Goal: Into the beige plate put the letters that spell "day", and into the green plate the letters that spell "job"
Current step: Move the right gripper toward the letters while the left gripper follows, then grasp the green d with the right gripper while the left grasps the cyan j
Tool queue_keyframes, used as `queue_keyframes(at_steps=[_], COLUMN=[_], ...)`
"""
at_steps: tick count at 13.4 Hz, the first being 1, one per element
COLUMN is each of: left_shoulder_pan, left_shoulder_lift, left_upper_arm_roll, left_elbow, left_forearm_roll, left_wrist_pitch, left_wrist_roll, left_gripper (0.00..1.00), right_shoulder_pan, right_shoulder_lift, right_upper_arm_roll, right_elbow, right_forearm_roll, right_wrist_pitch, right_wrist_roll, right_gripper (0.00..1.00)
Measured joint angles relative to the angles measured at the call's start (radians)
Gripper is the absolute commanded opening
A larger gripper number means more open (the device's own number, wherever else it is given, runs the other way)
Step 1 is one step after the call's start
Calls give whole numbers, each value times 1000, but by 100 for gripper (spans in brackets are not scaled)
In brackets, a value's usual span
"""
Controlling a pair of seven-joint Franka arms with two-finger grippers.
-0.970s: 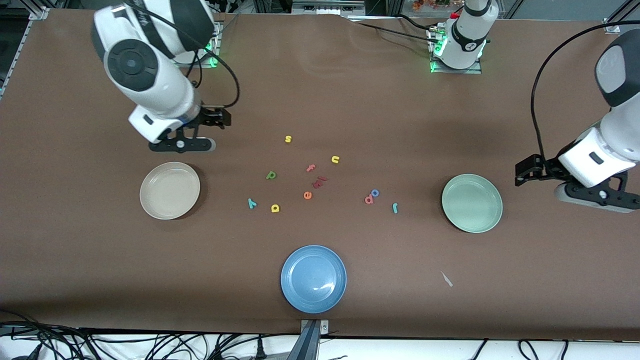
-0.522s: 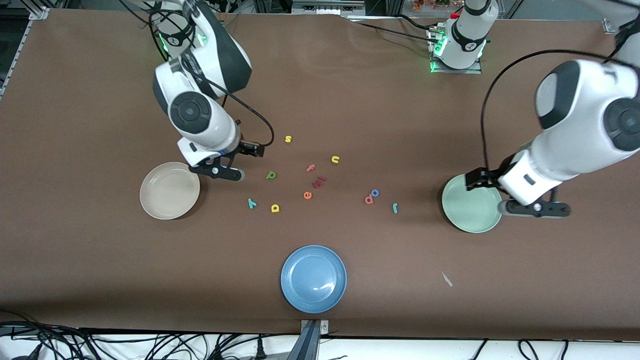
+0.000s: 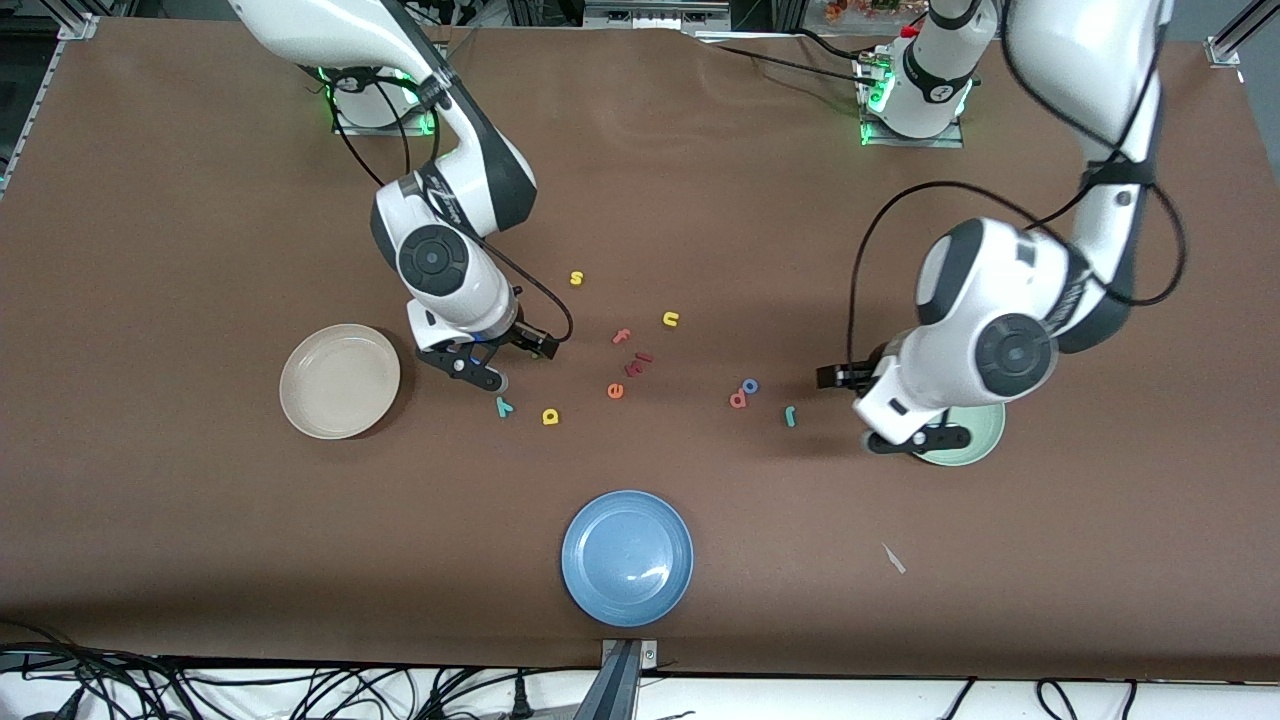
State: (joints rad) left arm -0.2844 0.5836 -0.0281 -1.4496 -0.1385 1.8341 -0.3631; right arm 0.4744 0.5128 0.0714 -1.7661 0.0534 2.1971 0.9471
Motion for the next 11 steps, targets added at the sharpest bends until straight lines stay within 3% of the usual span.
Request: queue_keyframes(at_steps=[8, 11], left_shoulder_pan=[-32, -33], left_shoulder_lift=[110, 155], left_upper_arm_roll=[0, 0], left_elbow=[1, 1], left_forearm_roll=[-60, -60], left_wrist_pitch=[126, 192], left_wrist_roll=[-52, -64], left_gripper=[96, 90], right_shoulder_pan=[28, 29], right_shoulder_lift=[82, 97], right_upper_arm_roll=[0, 0], right_elbow=[-15, -16], right_forearm_roll=[41, 41], right_wrist_pitch=[112, 129], right_wrist_roll=[127, 130], right_gripper=[100, 100])
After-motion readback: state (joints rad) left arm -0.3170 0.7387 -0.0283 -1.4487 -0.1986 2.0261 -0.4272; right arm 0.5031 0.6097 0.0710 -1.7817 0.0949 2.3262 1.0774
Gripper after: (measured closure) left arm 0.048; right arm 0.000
